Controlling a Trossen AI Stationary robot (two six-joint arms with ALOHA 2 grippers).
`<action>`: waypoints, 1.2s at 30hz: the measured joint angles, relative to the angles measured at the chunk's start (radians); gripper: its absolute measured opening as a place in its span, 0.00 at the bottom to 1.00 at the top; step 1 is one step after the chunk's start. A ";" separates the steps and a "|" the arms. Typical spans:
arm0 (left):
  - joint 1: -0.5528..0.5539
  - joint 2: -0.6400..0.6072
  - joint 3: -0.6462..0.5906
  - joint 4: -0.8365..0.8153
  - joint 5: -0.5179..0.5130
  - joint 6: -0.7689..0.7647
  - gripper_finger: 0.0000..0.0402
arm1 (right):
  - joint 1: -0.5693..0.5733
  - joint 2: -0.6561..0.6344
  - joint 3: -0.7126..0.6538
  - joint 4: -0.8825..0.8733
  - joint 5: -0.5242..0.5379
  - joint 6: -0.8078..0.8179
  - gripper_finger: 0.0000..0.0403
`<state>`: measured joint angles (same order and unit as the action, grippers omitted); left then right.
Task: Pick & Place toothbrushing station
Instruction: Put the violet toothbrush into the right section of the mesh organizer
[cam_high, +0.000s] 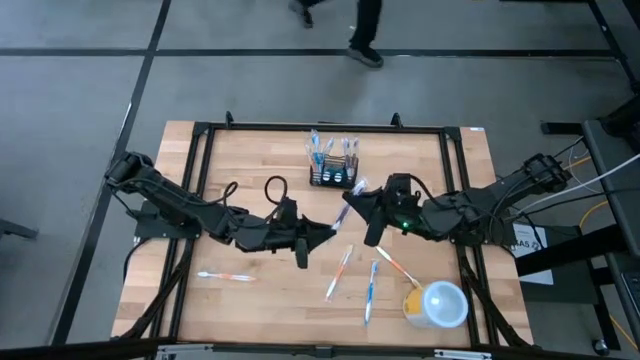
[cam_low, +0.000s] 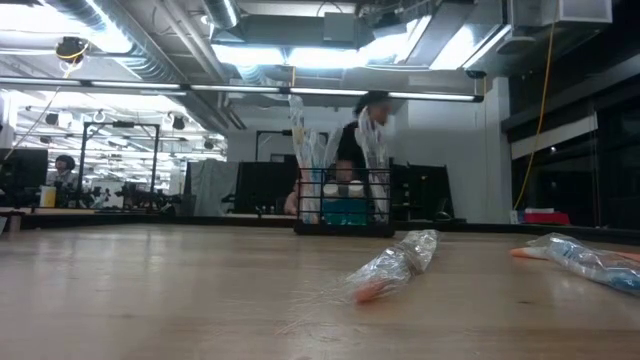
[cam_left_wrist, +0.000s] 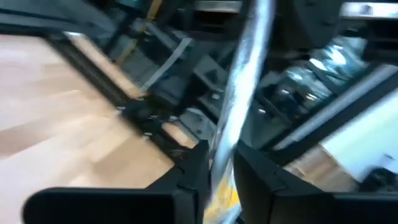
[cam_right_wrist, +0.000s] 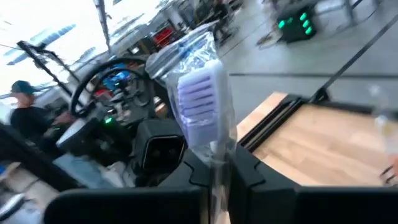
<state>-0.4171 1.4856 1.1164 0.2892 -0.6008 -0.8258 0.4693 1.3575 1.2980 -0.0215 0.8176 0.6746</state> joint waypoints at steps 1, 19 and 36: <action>0.001 -0.006 0.000 -0.039 -0.023 -0.022 0.18 | 0.000 0.000 0.000 0.004 0.015 -0.014 0.04; -0.038 -0.342 -0.003 -0.824 -0.361 -0.152 0.50 | -0.163 -0.035 0.002 -0.167 0.135 -0.276 0.04; -0.247 -0.424 -0.003 -0.809 -0.595 0.010 0.44 | -0.515 -0.031 -0.529 0.439 0.064 -0.355 0.04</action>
<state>-0.6637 1.0618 1.1130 -0.5198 -1.1957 -0.8154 -0.0461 1.3268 0.7691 0.4180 0.8815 0.3193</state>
